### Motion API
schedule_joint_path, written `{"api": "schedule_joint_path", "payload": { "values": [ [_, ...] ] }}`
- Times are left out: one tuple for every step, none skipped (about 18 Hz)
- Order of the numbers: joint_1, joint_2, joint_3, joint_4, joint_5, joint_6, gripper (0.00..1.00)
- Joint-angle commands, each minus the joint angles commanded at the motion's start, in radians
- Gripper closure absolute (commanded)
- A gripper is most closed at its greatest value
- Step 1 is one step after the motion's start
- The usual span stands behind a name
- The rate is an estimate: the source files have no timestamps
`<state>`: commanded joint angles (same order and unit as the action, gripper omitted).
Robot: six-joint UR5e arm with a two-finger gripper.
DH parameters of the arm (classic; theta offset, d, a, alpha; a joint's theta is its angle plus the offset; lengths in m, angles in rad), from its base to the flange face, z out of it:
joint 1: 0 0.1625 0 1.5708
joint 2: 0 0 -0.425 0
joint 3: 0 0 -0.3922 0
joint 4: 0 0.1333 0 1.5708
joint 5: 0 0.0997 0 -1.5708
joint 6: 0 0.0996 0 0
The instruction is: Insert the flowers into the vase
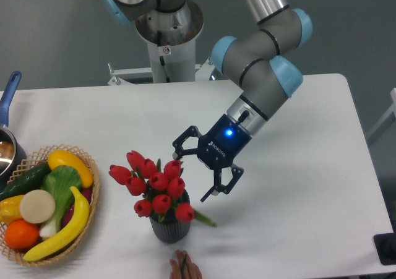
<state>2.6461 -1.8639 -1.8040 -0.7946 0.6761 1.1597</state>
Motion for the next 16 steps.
{"api": "schedule_joint_path", "payload": {
  "values": [
    [0.0, 0.02, 0.006, -0.002, 0.044, 0.0, 0.0],
    [0.006, 0.041, 0.02, -0.002, 0.1, -0.002, 0.0],
    [0.027, 0.066, 0.044, -0.002, 0.176, 0.005, 0.0],
    [0.038, 0.087, 0.054, -0.002, 0.212, 0.024, 0.0],
    [0.051, 0.106, 0.061, 0.0, 0.244, 0.05, 0.0],
    [0.066, 0.133, 0.072, -0.003, 0.275, 0.06, 0.0],
    [0.099, 0.162, 0.068, -0.005, 0.308, 0.064, 0.0],
    [0.135, 0.182, 0.063, -0.006, 0.341, 0.066, 0.0],
    [0.156, 0.199, 0.058, -0.008, 0.364, 0.067, 0.0],
    [0.17, 0.213, 0.049, -0.008, 0.385, 0.074, 0.0],
    [0.189, 0.224, 0.045, -0.009, 0.414, 0.086, 0.0],
    [0.202, 0.236, 0.043, -0.012, 0.446, 0.095, 0.0],
    [0.207, 0.249, 0.041, -0.018, 0.476, 0.097, 0.0],
    [0.212, 0.262, 0.043, -0.028, 0.5, 0.095, 0.0],
    [0.218, 0.282, 0.044, -0.043, 0.528, 0.097, 0.0],
    [0.224, 0.298, 0.045, -0.067, 0.563, 0.097, 0.0]
  ]
}}
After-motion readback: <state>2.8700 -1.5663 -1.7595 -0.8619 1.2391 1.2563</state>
